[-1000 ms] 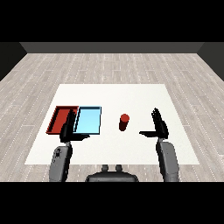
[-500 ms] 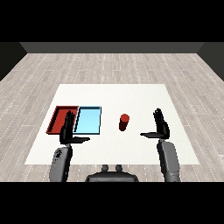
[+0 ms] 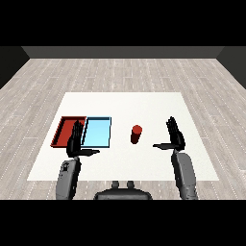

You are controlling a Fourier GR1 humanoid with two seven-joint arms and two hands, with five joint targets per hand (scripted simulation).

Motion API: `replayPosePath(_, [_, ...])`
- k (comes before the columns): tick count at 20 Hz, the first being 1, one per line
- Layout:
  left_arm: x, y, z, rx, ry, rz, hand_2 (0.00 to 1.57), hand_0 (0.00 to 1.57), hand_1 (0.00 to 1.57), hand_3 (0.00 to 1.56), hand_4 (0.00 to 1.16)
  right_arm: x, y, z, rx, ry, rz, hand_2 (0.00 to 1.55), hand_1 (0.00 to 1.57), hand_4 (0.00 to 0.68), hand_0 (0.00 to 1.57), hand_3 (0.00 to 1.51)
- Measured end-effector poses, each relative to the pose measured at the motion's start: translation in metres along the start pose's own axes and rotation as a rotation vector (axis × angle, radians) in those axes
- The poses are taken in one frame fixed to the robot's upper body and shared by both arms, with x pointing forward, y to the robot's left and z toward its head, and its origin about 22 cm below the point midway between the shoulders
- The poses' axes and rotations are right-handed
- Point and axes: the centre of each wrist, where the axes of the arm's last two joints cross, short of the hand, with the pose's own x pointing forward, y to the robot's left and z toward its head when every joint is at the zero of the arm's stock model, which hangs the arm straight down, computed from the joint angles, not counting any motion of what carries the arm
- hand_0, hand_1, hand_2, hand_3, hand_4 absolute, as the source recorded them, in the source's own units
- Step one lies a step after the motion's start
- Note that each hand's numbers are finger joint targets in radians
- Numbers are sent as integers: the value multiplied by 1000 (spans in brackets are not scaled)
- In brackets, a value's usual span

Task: Pick the red can and put it in the red box

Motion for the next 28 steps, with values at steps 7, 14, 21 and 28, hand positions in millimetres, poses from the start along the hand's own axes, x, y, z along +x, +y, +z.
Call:
replayPosePath(7, [10, 0, 0, 7, -8, 18, 0, 0, 0, 0, 0, -7, 20, -15, 14, 52, -46, 0, 0, 0, 0, 0])
replayPosePath(14, [13, -1, 3, 14, -12, 21, 0, 0, 0, 0, 0, -25, 39, -27, 30, 95, -83, 0, 0, 0, 0, 0])
replayPosePath(21, [17, -1, -1, 19, -14, 26, 0, 0, 0, 0, 0, -48, 62, -26, 53, 124, -125, 0, 0, 0, 0, 0])
replayPosePath(28, [10, -1, 2, 26, -8, 29, 0, 0, 0, 0, 0, -67, 78, -32, 68, 154, -178, 0, 0, 0, 0, 0])
